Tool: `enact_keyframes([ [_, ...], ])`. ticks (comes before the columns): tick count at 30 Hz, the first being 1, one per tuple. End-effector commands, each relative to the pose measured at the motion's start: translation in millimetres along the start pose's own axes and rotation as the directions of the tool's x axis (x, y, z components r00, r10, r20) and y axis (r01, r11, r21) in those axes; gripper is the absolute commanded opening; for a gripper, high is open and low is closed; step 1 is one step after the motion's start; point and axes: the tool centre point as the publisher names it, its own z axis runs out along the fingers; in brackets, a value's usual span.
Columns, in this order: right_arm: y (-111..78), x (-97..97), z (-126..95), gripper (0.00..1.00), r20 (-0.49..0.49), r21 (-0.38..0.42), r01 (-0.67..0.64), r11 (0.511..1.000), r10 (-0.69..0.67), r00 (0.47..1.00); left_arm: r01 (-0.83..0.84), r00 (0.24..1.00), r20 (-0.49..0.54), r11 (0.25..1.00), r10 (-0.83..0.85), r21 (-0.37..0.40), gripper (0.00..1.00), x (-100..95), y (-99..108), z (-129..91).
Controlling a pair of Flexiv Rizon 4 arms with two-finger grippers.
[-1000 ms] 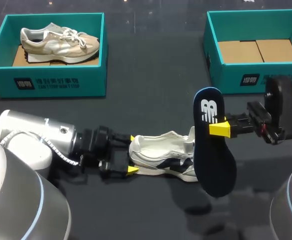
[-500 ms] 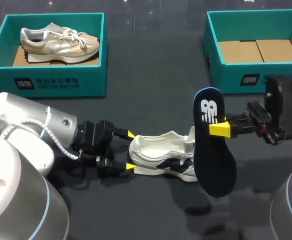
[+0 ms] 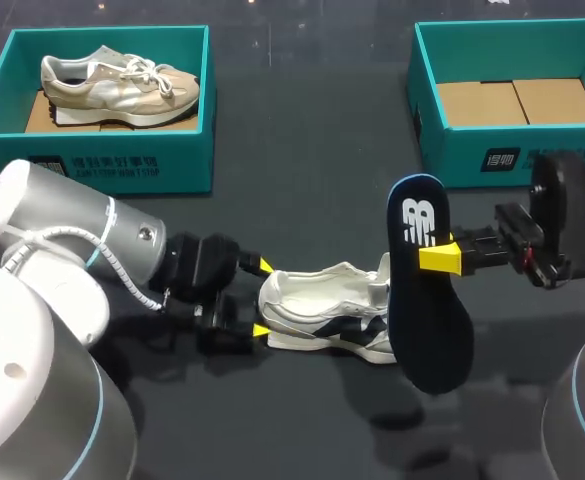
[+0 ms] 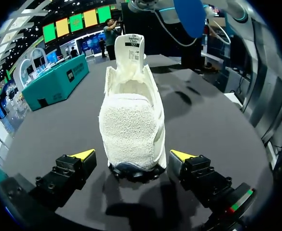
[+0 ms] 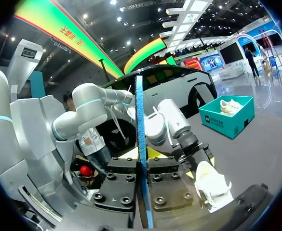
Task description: Take the shoe out of the shoebox, open the shoe tongue, remove and reinsert the insole, then place the shoe into the shoebox
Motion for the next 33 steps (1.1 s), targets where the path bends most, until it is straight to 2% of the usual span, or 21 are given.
enact_keyframes([
  [1, -0.5, 0.5, 0.7, 0.00, 0.002, 0.000, 0.000, 1.000, 0.000, 1.000, -0.001, 1.000, 0.011, 0.985, 0.003, -0.172, 1.00, -2.4, -12.0, -3.3],
  [10, -0.5, 0.5, 0.7, 0.00, 0.002, 0.000, 0.000, 1.000, 0.000, 1.000, -0.005, 0.998, 0.049, 0.932, 0.025, -0.361, 1.00, -5.2, -19.2, -4.2],
  [16, -0.5, 0.5, 0.7, 0.00, 0.002, 0.000, 0.000, 1.000, 0.000, 1.000, -0.005, 0.993, 0.107, 0.907, 0.056, -0.420, 1.00, -6.4, -26.5, -9.1],
  [17, -0.5, 0.5, 0.7, 0.00, 0.002, 0.000, 0.000, 1.000, 0.000, 1.000, -0.027, 0.986, 0.137, 0.905, 0.094, -0.424, 1.00, -7.2, -28.3, -10.5],
  [33, -0.5, 0.5, 0.7, 0.00, 0.002, 0.000, 0.000, 1.000, 0.000, 1.000, -0.048, 0.985, 0.127, 0.896, 0.115, -0.442, 1.00, -7.6, -30.7, -8.9],
])
